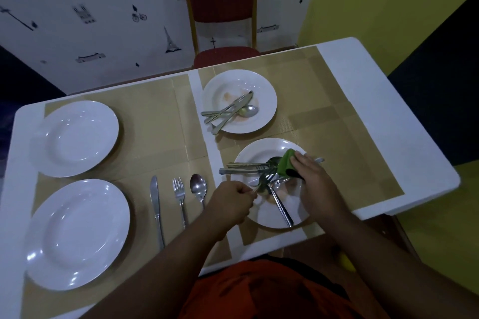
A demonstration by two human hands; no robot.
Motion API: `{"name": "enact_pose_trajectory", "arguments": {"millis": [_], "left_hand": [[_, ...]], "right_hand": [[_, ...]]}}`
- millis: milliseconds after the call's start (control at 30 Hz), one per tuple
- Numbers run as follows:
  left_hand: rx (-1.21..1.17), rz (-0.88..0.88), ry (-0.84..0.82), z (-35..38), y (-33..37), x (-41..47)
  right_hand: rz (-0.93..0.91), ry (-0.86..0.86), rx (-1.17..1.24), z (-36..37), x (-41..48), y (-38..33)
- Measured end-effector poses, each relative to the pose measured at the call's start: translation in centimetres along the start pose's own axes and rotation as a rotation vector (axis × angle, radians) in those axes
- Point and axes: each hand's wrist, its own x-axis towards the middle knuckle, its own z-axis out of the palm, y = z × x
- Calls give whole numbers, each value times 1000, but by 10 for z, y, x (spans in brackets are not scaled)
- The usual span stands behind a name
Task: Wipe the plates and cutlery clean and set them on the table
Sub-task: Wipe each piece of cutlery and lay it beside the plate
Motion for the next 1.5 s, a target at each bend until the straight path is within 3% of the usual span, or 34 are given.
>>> {"name": "enact_pose_trajectory", "arguments": {"millis": [200, 367, 600, 1000, 1133, 1500], "left_hand": [[-193, -141, 9, -4, -1, 0], [-200, -91, 40, -20, -8, -1], [-378, -141, 55, -54, 0, -5], [-748, -73, 310, -74, -24, -6], [-794, -143, 382, -86, -35, -5], [-475, -43, 594, -172, -60, 53]], "right_hand": [[34, -22, 49, 7, -5, -10], [39, -27, 120, 13, -3, -23], [-124, -84, 93, 25, 17, -54], [-379, -214, 113, 57, 40, -104], [-408, -266, 101, 67, 46, -114], [-364, -341, 57, 116, 96, -170]]}}
